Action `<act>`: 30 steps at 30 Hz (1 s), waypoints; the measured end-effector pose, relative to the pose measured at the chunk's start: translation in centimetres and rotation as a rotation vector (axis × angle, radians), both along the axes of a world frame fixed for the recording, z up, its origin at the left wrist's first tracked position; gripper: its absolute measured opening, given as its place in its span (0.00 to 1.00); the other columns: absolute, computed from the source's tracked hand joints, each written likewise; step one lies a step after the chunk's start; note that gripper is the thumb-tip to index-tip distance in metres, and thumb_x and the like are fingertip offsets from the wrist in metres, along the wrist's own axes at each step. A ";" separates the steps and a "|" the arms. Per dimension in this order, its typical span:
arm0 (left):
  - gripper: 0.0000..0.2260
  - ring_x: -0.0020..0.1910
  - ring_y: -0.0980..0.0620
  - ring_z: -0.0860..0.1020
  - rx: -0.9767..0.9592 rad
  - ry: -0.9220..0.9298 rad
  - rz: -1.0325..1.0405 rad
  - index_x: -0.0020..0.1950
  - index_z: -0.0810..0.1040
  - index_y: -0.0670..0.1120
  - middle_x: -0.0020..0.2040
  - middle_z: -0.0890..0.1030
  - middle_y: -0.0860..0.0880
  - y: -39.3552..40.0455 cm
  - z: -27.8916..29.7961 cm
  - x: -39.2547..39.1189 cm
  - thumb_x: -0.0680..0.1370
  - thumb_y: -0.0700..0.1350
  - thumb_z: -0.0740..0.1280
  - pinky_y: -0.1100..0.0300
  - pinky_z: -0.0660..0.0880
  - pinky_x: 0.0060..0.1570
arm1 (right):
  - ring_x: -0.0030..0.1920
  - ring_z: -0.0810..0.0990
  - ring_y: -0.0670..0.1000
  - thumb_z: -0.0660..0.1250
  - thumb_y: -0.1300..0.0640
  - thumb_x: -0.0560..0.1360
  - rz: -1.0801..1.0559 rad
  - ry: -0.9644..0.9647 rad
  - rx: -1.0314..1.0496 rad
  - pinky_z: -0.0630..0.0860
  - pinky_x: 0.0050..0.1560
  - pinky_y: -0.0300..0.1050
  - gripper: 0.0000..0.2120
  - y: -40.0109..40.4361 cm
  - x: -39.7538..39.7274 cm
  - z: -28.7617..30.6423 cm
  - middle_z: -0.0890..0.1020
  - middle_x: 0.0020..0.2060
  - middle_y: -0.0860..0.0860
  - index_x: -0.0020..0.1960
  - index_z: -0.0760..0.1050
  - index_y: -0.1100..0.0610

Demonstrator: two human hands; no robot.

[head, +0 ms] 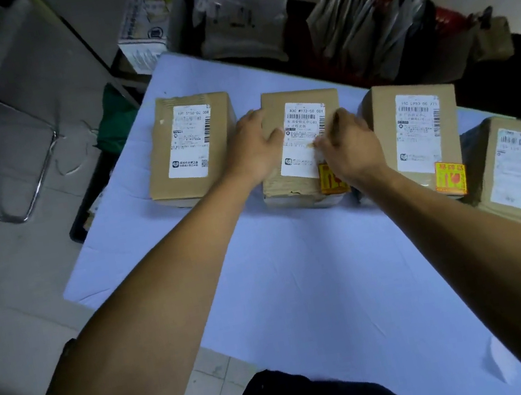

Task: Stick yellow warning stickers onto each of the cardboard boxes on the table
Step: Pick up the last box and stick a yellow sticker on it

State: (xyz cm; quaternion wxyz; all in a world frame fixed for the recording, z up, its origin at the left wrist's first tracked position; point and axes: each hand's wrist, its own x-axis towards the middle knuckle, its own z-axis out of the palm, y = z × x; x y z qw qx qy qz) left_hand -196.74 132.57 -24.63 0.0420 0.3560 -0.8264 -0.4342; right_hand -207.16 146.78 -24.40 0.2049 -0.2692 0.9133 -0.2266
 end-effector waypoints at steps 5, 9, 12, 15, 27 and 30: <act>0.25 0.79 0.40 0.56 -0.613 -0.167 -0.295 0.77 0.66 0.43 0.80 0.61 0.41 -3.3 1.6 5.5 0.82 0.53 0.61 0.44 0.55 0.76 | 0.75 0.62 0.64 0.61 0.52 0.80 0.312 0.247 0.012 0.59 0.73 0.53 0.28 -1.6 2.3 1.2 0.62 0.76 0.63 0.77 0.60 0.60; 0.28 0.81 0.40 0.47 -0.673 -0.404 -0.261 0.80 0.58 0.50 0.82 0.51 0.42 -6.4 0.1 9.4 0.83 0.59 0.56 0.38 0.47 0.75 | 0.79 0.52 0.58 0.56 0.49 0.81 0.586 0.257 0.125 0.53 0.77 0.55 0.29 -4.6 5.4 0.2 0.54 0.80 0.59 0.79 0.55 0.57; 0.30 0.81 0.40 0.43 -0.630 -0.462 -0.247 0.81 0.54 0.51 0.82 0.47 0.42 -8.0 -1.3 11.6 0.82 0.62 0.54 0.33 0.46 0.75 | 0.80 0.50 0.58 0.54 0.47 0.82 0.669 0.269 0.120 0.51 0.76 0.55 0.29 -6.5 7.9 -0.8 0.54 0.80 0.59 0.80 0.53 0.55; 0.31 0.80 0.44 0.38 -0.509 -0.454 -0.237 0.82 0.48 0.55 0.82 0.39 0.46 -8.9 -2.5 12.7 0.82 0.64 0.52 0.34 0.44 0.75 | 0.80 0.50 0.58 0.50 0.44 0.83 0.682 0.297 0.148 0.47 0.76 0.62 0.29 -8.2 9.6 -2.0 0.53 0.80 0.59 0.80 0.51 0.54; 0.33 0.80 0.40 0.37 -0.370 -0.279 -0.145 0.82 0.49 0.51 0.82 0.40 0.42 -4.9 -3.1 16.7 0.82 0.59 0.58 0.37 0.47 0.77 | 0.79 0.51 0.63 0.52 0.42 0.83 0.675 0.272 0.109 0.48 0.77 0.59 0.32 -5.9 14.1 -2.5 0.52 0.79 0.65 0.80 0.53 0.60; 0.32 0.81 0.44 0.42 -0.269 -0.137 -0.011 0.82 0.52 0.52 0.83 0.45 0.45 -5.7 -2.8 16.6 0.81 0.57 0.62 0.43 0.49 0.78 | 0.79 0.52 0.63 0.56 0.46 0.82 0.614 0.162 -0.034 0.51 0.78 0.56 0.31 -7.1 13.7 -2.2 0.55 0.78 0.64 0.79 0.54 0.61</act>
